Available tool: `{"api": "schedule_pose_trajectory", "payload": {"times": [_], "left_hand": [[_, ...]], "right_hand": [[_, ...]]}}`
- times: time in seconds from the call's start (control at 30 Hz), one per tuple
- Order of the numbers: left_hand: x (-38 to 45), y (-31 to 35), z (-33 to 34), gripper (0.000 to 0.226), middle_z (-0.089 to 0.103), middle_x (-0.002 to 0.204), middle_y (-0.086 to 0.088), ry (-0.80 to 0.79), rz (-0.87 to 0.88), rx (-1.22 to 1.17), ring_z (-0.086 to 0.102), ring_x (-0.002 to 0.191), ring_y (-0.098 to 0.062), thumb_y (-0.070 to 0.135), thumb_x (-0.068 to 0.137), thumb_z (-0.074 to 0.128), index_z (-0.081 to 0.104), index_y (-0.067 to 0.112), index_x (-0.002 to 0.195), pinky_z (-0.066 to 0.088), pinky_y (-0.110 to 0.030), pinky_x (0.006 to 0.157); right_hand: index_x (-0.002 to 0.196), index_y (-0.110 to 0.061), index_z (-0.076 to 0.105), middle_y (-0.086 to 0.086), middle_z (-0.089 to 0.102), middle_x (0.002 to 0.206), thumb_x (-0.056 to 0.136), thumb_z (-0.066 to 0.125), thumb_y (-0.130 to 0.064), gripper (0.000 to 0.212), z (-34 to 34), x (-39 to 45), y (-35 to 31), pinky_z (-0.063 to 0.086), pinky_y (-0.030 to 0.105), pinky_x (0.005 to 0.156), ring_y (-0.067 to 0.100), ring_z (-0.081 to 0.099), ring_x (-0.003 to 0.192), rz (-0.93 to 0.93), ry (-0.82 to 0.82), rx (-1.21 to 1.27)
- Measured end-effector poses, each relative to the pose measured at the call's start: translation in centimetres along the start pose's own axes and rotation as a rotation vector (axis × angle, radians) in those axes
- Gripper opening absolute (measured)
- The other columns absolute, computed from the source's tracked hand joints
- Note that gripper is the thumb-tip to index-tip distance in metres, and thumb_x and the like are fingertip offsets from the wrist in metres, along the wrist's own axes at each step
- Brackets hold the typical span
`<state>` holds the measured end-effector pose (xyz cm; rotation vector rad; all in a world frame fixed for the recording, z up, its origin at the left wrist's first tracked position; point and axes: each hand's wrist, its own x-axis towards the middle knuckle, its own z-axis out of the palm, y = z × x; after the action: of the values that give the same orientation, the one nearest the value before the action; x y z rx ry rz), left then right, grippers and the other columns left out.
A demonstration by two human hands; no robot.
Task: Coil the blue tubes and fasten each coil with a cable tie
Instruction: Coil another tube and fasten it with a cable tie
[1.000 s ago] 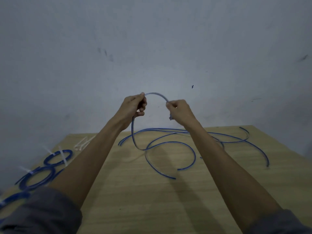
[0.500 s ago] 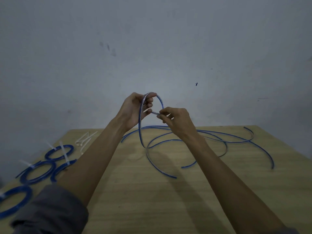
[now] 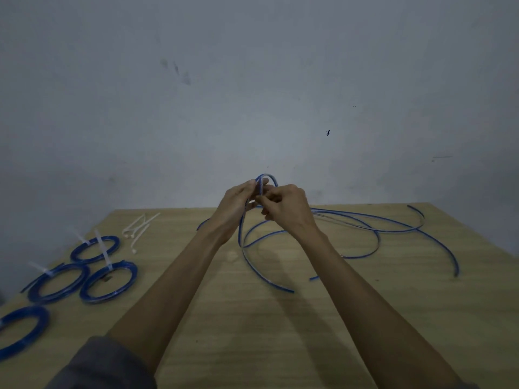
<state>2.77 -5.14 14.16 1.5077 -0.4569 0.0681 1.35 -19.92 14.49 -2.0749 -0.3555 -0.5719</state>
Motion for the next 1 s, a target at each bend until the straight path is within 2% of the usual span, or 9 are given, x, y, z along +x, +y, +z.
{"api": "schedule_pose_trajectory", "payload": {"times": [0.17,0.27,0.4,0.5,0.67,0.77,0.83,0.9,1.0], "left_hand": [[-0.4,-0.2,0.8,0.036,0.071,0.109,-0.016,0.061,-0.041,-0.255,0.067,0.091,-0.024,0.037,0.106,0.044,0.063,0.018,0.130,0.055,-0.033,0.071],[-0.4,-0.3,0.9,0.035,0.072,0.108,-0.016,0.089,-0.044,-0.248,0.067,0.084,-0.023,0.036,0.106,0.046,0.065,0.016,0.127,0.052,-0.030,0.061],[-0.1,-0.7,0.7,0.039,0.075,0.109,-0.014,0.126,-0.068,-0.176,0.070,0.084,-0.023,0.034,0.105,0.049,0.067,0.002,0.117,0.052,-0.028,0.060],[0.0,-0.7,0.7,0.042,0.075,0.090,-0.014,0.142,-0.050,-0.057,0.066,0.071,-0.023,0.037,0.104,0.050,0.070,0.000,0.106,0.052,-0.028,0.058],[1.2,0.2,0.1,0.036,0.076,0.084,-0.011,0.248,-0.039,-0.166,0.071,0.079,-0.024,0.037,0.107,0.044,0.057,0.011,0.085,0.058,-0.039,0.077],[2.3,1.6,-0.6,0.037,0.052,0.053,0.002,0.284,-0.042,-0.328,0.055,0.051,-0.015,0.035,0.108,0.039,0.051,0.013,0.081,0.054,-0.035,0.070],[2.7,2.4,-0.9,0.037,0.034,0.051,0.006,0.258,-0.041,-0.377,0.033,0.041,-0.010,0.036,0.109,0.036,0.048,0.016,0.081,0.042,-0.027,0.058],[2.8,2.9,-1.3,0.038,0.027,0.053,0.007,0.218,-0.041,-0.404,0.024,0.041,-0.008,0.038,0.109,0.034,0.048,0.017,0.081,0.034,-0.023,0.054],[2.7,3.8,-2.6,0.038,0.027,0.052,0.007,0.201,-0.032,-0.412,0.023,0.040,-0.007,0.036,0.110,0.031,0.046,0.017,0.080,0.029,-0.022,0.049]], "right_hand": [[0.084,-0.011,0.079,-0.005,0.071,0.063,0.092,0.070,-0.022,0.016,0.8,-0.6,0.1,0.061,0.030,0.065,0.010,0.069,0.054,0.041,-0.068,0.020],[0.083,-0.008,0.078,-0.011,0.068,0.060,0.092,0.067,-0.017,0.016,1.2,-0.7,-0.1,0.059,0.025,0.063,0.009,0.069,0.054,0.054,-0.083,0.024],[0.080,-0.009,0.078,-0.002,0.072,0.063,0.090,0.067,-0.017,0.017,1.6,-0.5,-0.2,0.061,0.029,0.070,0.007,0.068,0.055,0.022,-0.067,-0.026],[0.082,-0.012,0.078,-0.002,0.073,0.065,0.090,0.067,-0.016,0.014,1.8,-0.8,0.0,0.062,0.034,0.070,0.009,0.070,0.056,0.027,-0.062,0.019],[0.120,-0.020,0.062,-0.003,0.075,0.094,0.096,0.063,-0.022,0.023,2.7,-1.6,0.3,0.059,0.030,0.072,0.008,0.072,0.074,0.061,-0.085,0.209],[0.130,-0.023,0.043,-0.004,0.068,0.115,0.096,0.066,-0.032,0.043,4.0,-3.0,0.9,0.053,0.025,0.083,0.007,0.066,0.101,0.148,-0.208,0.280],[0.133,-0.018,0.047,-0.003,0.062,0.128,0.097,0.063,-0.040,0.045,5.1,-3.8,1.5,0.049,0.029,0.096,0.009,0.059,0.116,0.132,-0.305,0.245],[0.125,-0.013,0.058,-0.001,0.066,0.119,0.102,0.054,-0.038,0.034,5.8,-4.2,1.4,0.048,0.026,0.096,0.008,0.061,0.111,0.081,-0.361,0.223],[0.099,-0.013,0.064,-0.001,0.064,0.079,0.108,0.041,-0.031,0.030,6.2,-4.3,0.9,0.047,0.029,0.074,0.012,0.061,0.076,-0.028,-0.278,0.178]]}}
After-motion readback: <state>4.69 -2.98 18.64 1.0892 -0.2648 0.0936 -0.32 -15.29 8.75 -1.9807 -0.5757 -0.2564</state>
